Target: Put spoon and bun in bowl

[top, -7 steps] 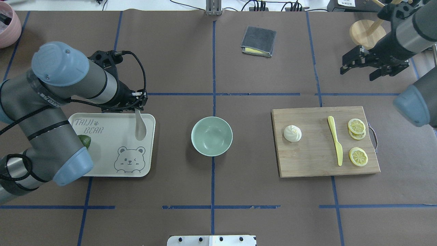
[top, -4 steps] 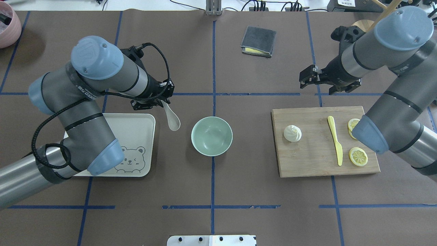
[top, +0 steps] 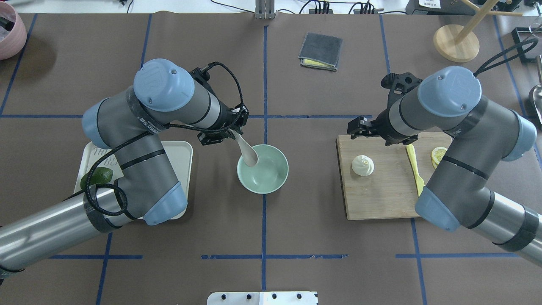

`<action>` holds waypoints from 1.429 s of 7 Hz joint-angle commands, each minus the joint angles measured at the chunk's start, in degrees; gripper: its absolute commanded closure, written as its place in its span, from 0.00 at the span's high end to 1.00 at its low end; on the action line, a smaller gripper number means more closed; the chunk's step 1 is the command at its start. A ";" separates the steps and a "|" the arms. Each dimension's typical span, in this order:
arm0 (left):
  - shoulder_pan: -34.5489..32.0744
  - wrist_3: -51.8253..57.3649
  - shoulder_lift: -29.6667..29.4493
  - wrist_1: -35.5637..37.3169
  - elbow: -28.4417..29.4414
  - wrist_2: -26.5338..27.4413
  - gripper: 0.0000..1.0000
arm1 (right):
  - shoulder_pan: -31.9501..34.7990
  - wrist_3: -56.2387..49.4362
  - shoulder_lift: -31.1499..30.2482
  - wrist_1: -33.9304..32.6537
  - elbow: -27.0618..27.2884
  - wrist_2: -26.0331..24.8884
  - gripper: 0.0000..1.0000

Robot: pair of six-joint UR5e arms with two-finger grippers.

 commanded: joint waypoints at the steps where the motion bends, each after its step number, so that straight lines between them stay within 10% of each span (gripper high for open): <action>1: 0.25 -0.13 -0.58 -0.05 0.01 0.19 0.00 | -3.73 0.98 -0.88 -0.02 -0.36 -2.71 1.00; 5: 0.25 0.13 -1.02 -0.05 0.01 0.19 0.00 | -5.32 0.90 -0.27 0.06 -3.35 -2.72 0.83; 8: 0.25 -0.04 -1.20 -0.13 0.71 0.19 0.00 | -4.88 0.64 -0.36 0.06 -2.39 -2.28 0.12; 10: 1.04 -1.18 -1.55 -1.18 2.11 0.28 0.00 | -4.71 0.37 -0.62 -0.02 -1.34 -2.10 0.00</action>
